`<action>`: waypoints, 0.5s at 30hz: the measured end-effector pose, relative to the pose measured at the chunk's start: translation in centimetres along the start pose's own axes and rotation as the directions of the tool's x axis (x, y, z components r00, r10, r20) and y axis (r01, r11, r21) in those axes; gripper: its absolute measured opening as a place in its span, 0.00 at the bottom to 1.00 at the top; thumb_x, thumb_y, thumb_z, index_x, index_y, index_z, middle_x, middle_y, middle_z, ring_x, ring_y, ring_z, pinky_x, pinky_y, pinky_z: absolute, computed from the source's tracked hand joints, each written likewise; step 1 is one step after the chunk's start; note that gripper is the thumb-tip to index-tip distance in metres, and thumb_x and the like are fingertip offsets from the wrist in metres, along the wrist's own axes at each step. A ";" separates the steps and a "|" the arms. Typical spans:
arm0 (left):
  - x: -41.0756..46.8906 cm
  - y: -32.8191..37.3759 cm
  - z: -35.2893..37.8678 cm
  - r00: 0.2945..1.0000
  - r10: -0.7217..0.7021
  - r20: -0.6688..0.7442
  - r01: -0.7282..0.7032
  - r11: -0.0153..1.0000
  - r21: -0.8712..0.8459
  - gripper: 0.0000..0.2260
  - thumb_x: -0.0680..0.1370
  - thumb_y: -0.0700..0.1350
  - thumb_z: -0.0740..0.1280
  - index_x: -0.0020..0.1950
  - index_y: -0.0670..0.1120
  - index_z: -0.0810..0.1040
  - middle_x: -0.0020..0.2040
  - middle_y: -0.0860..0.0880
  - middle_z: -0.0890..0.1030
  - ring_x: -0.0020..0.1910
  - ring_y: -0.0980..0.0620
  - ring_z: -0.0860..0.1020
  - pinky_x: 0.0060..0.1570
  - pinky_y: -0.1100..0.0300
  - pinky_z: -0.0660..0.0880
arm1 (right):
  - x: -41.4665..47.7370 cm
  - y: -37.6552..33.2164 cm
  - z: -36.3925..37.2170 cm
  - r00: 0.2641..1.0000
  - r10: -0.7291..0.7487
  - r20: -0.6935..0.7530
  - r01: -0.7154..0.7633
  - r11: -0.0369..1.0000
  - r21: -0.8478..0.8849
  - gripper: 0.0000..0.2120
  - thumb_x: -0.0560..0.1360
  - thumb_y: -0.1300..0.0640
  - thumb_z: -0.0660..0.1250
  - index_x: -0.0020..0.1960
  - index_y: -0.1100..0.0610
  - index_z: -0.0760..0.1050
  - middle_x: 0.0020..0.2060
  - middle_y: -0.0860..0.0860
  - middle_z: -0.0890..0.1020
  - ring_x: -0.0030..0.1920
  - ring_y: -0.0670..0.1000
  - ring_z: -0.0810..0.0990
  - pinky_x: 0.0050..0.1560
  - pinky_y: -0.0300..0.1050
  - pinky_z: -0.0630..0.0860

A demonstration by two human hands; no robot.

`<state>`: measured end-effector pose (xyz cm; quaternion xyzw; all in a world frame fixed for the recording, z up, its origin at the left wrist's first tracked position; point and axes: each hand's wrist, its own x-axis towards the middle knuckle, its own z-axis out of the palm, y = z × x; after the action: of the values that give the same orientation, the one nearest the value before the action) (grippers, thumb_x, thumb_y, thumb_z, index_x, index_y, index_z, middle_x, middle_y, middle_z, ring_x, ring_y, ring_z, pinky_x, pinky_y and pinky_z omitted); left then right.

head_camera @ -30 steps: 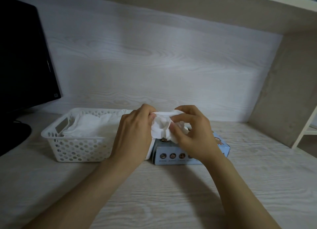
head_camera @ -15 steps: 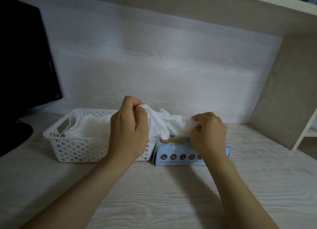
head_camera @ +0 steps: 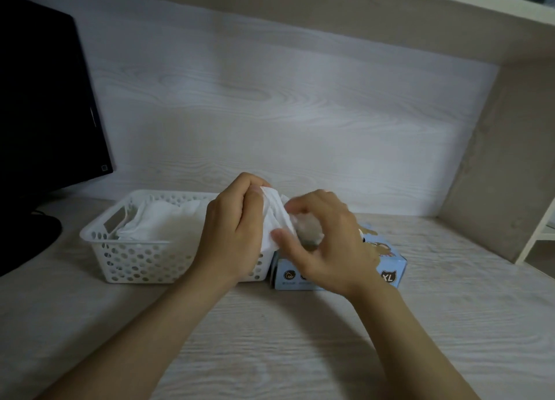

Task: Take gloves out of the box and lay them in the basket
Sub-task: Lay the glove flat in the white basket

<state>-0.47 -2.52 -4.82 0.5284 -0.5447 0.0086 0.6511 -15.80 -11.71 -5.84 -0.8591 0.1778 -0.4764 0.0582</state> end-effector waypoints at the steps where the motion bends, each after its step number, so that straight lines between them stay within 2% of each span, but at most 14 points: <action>1: 0.0 0.2 -0.1 1.000 -0.009 0.024 0.010 0.999 -0.041 0.13 0.86 0.46 0.57 0.48 0.47 0.79 0.38 0.53 0.80 0.38 0.54 0.78 0.39 0.60 0.74 | 0.1 -0.1 0.4 0.999 -0.033 -0.017 0.033 0.999 0.010 0.07 0.77 0.48 0.74 0.50 0.51 0.82 0.44 0.43 0.82 0.48 0.47 0.79 0.50 0.52 0.75; 3: -0.1 0.6 -0.1 0.994 -0.023 0.107 0.034 0.994 -0.101 0.10 0.85 0.51 0.64 0.48 0.49 0.79 0.39 0.56 0.82 0.40 0.57 0.80 0.42 0.61 0.77 | 0.1 -0.1 0.8 0.997 -0.034 -0.070 0.037 0.999 0.039 0.07 0.79 0.54 0.73 0.43 0.54 0.83 0.37 0.44 0.83 0.40 0.46 0.80 0.42 0.49 0.77; 5: -0.2 0.6 0.0 0.990 -0.026 0.139 0.037 0.996 -0.077 0.05 0.80 0.49 0.73 0.50 0.50 0.80 0.43 0.55 0.84 0.43 0.55 0.83 0.42 0.57 0.81 | 0.1 -0.2 0.7 0.994 0.015 -0.113 -0.007 0.998 0.069 0.07 0.80 0.55 0.73 0.44 0.54 0.84 0.35 0.43 0.84 0.37 0.45 0.82 0.39 0.43 0.77; 6: -0.2 0.5 0.0 0.993 -0.018 0.115 0.023 0.999 -0.041 0.06 0.78 0.46 0.75 0.52 0.51 0.81 0.45 0.55 0.85 0.45 0.54 0.84 0.43 0.54 0.82 | 0.1 -0.3 0.5 0.991 0.044 -0.127 -0.032 0.995 0.093 0.05 0.80 0.55 0.74 0.46 0.54 0.85 0.36 0.42 0.85 0.38 0.45 0.83 0.40 0.41 0.78; 9: 0.0 -0.3 0.0 1.000 -0.016 -0.020 0.017 1.000 0.005 0.08 0.79 0.41 0.72 0.56 0.52 0.82 0.48 0.57 0.85 0.48 0.56 0.84 0.44 0.50 0.84 | 0.4 -0.3 0.0 0.972 0.118 -0.205 -0.083 0.981 0.174 0.02 0.79 0.58 0.75 0.51 0.54 0.87 0.41 0.42 0.87 0.43 0.45 0.85 0.44 0.36 0.77; 11: 0.4 -0.5 -0.4 0.993 -0.015 -0.114 0.018 1.000 0.020 0.08 0.81 0.40 0.69 0.56 0.52 0.82 0.48 0.58 0.85 0.49 0.58 0.84 0.45 0.54 0.83 | 0.6 -0.4 -0.3 0.950 0.117 -0.288 -0.072 0.984 0.164 0.03 0.80 0.62 0.73 0.52 0.56 0.85 0.45 0.45 0.86 0.47 0.46 0.84 0.46 0.34 0.75; 13: 0.7 -0.7 -0.6 0.989 -0.005 -0.150 0.007 1.000 0.012 0.08 0.83 0.40 0.65 0.55 0.51 0.82 0.46 0.58 0.84 0.45 0.58 0.82 0.41 0.58 0.80 | 0.8 -0.7 -0.5 0.935 0.140 -0.325 -0.078 0.977 0.196 0.04 0.83 0.63 0.68 0.53 0.56 0.82 0.46 0.45 0.84 0.47 0.47 0.83 0.46 0.37 0.76; 15: 0.8 -0.6 -0.7 0.992 0.005 -0.129 -0.005 1.000 -0.004 0.09 0.85 0.40 0.62 0.53 0.51 0.81 0.41 0.57 0.82 0.36 0.58 0.77 0.34 0.61 0.73 | 0.8 -1.3 -0.7 0.927 0.178 -0.330 -0.088 0.959 0.270 0.05 0.84 0.62 0.66 0.52 0.57 0.80 0.42 0.43 0.82 0.42 0.47 0.81 0.42 0.38 0.74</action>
<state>0.66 -2.74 -4.52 0.5240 -0.5030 0.0431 0.6860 -15.62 -10.79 -4.48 -0.7318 0.1822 -0.6355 0.1656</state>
